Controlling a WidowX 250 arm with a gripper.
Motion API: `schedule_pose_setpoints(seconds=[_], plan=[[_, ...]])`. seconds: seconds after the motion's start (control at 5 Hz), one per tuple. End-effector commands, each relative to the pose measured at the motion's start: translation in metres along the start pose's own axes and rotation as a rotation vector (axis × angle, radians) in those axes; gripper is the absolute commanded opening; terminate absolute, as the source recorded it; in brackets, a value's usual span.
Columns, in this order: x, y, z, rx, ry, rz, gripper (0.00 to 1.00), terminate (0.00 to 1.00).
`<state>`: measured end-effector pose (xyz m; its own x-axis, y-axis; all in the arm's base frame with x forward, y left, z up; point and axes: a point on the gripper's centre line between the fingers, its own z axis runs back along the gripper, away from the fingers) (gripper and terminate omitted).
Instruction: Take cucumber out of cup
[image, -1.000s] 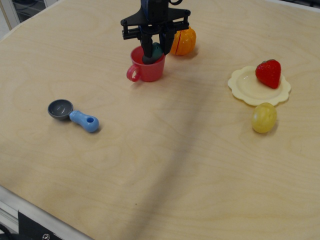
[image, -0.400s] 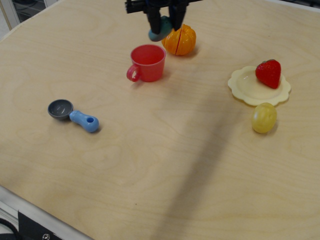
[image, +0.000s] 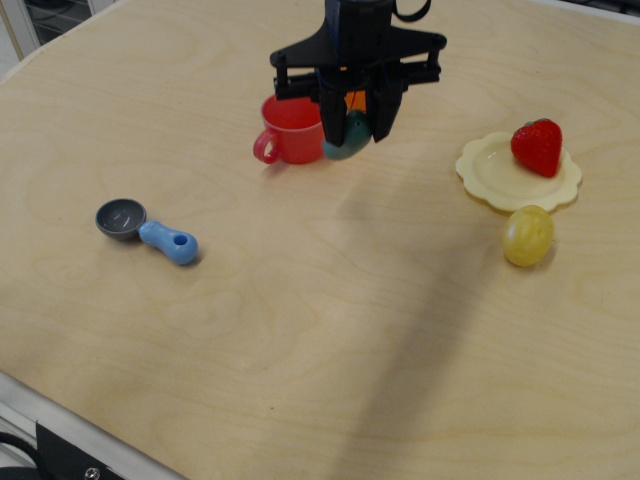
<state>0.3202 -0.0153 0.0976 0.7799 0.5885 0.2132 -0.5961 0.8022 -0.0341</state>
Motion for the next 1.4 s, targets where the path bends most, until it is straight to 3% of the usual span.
schedule_pose_setpoints(seconds=[0.0,0.4,1.0,1.2], plan=[[-0.057,-0.017,0.002,-0.1,0.03,-0.151,0.0,0.0],[-0.083,-0.028,-0.017,-0.133,0.073,-0.199,0.0,0.0],[-0.107,-0.019,-0.046,-0.116,0.11,-0.225,0.0,0.0],[-0.108,-0.018,-0.045,-0.114,0.109,-0.233,1.0,0.0]])
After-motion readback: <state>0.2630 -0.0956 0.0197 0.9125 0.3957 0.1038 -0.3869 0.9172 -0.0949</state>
